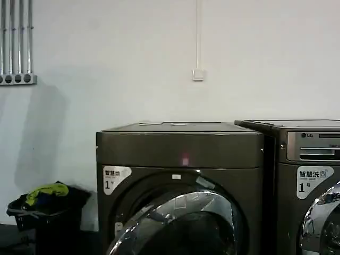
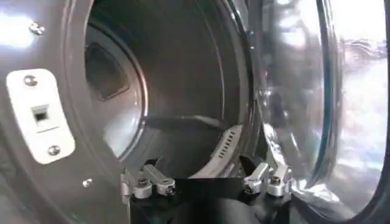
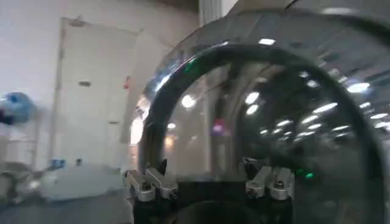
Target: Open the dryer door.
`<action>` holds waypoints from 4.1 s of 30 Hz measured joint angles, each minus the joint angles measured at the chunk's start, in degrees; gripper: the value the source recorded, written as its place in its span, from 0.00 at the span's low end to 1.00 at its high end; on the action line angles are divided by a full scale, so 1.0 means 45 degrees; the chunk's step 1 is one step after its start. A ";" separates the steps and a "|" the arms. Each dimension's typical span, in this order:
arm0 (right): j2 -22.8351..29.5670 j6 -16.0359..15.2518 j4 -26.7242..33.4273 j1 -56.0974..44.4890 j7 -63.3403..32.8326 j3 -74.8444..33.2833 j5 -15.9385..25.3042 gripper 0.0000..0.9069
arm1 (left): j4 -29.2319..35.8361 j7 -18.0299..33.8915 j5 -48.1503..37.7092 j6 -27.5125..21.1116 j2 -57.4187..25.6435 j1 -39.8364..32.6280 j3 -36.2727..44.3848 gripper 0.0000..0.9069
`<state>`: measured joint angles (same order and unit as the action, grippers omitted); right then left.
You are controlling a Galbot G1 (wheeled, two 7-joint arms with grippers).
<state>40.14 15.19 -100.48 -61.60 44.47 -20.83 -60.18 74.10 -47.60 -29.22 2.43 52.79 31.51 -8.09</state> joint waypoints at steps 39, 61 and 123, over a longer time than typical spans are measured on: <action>0.3677 -0.0827 -0.1263 -0.5792 -0.2794 -1.3052 0.0234 1.00 | 0.1994 -0.0042 -0.0402 0.0239 -0.0393 0.0688 0.0772 1.00; 0.6592 -0.0775 -0.1178 -0.7591 -0.4645 -1.9358 0.2379 1.00 | 0.2323 0.0126 -0.0451 0.0429 0.0575 -0.0134 0.2891 1.00; 0.8854 -0.2172 0.1408 -0.9132 -1.0537 -2.5066 0.4431 1.00 | 0.0200 0.0906 -0.0243 0.0516 0.5335 -0.3482 0.8299 1.00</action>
<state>79.99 5.42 -94.15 -102.69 -2.95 -133.63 -40.24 75.00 -43.53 -30.31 4.76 76.79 15.84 29.26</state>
